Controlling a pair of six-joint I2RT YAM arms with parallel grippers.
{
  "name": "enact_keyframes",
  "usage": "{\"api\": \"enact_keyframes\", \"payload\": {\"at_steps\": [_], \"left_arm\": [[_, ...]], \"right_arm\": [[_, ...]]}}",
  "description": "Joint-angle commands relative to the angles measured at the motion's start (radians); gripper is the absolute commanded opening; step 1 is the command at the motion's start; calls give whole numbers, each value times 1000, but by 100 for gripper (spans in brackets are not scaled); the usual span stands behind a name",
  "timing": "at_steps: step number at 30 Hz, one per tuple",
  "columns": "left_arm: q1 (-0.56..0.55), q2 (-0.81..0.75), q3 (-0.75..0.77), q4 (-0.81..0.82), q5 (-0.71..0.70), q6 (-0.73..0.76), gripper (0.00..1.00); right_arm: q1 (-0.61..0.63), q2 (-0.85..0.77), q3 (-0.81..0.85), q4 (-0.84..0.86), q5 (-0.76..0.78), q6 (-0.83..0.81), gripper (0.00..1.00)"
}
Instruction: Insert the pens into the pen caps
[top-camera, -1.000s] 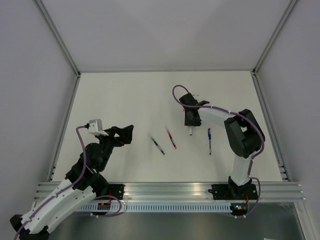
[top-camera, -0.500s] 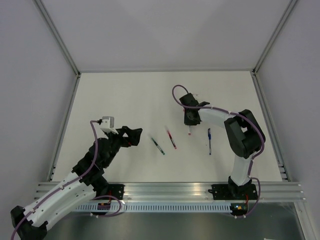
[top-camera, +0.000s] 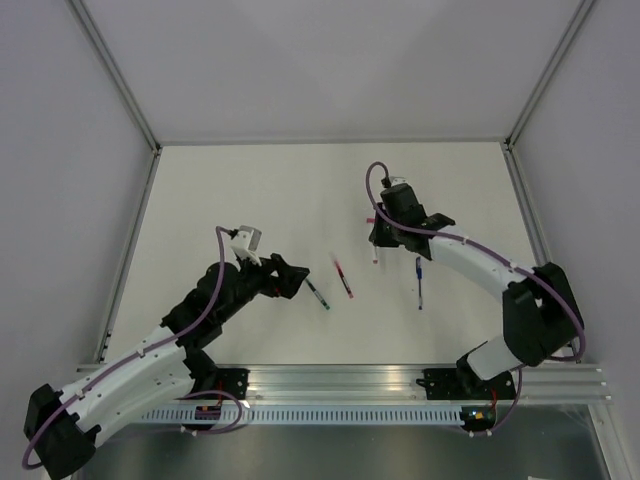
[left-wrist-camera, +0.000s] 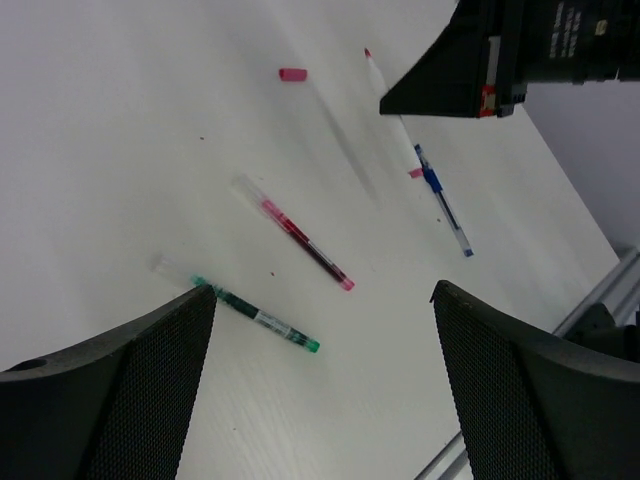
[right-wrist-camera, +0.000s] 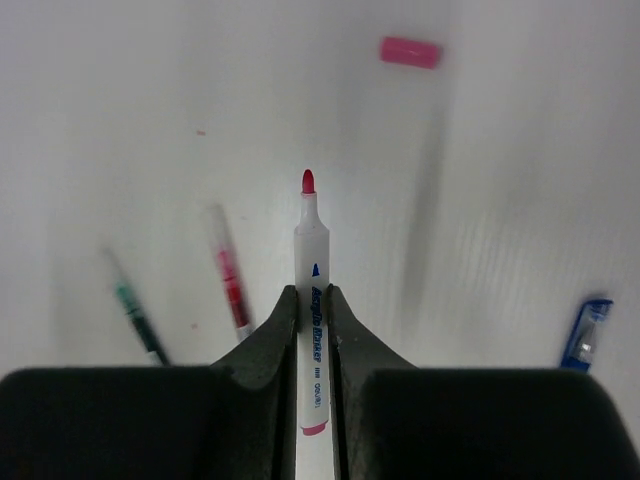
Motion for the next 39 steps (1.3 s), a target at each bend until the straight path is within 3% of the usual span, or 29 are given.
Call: {"api": "enact_keyframes", "payload": {"at_steps": [1, 3, 8, 18, 22, 26, 29, 39], "left_arm": [[-3, 43, 49, 98, 182, 12, 93], [-2, 66, 43, 125, 235, -9, 92], [-3, 91, 15, 245, 369, -46, 92], [-2, 69, -63, 458, 469, -135, 92], [-2, 28, -72, 444, 443, -127, 89], [-3, -27, -82, 448, 452, -132, 76], [-2, -56, -79, 440, 475, -131, 49], [-2, 16, -19, 405, 595, -124, 41]], "right_arm": [[37, -147, -96, 198, -209, 23, 0], [65, -245, -145, 278, -284, 41, 0], [208, -404, -257, 514, -298, 103, 0], [430, -467, -349, 749, -197, 195, 0], [471, -467, -369, 804, -175, 221, 0], [527, -472, -395, 853, -112, 235, 0], [542, -469, -395, 855, -57, 232, 0], [547, -457, -310, 791, -33, 198, 0]]}}
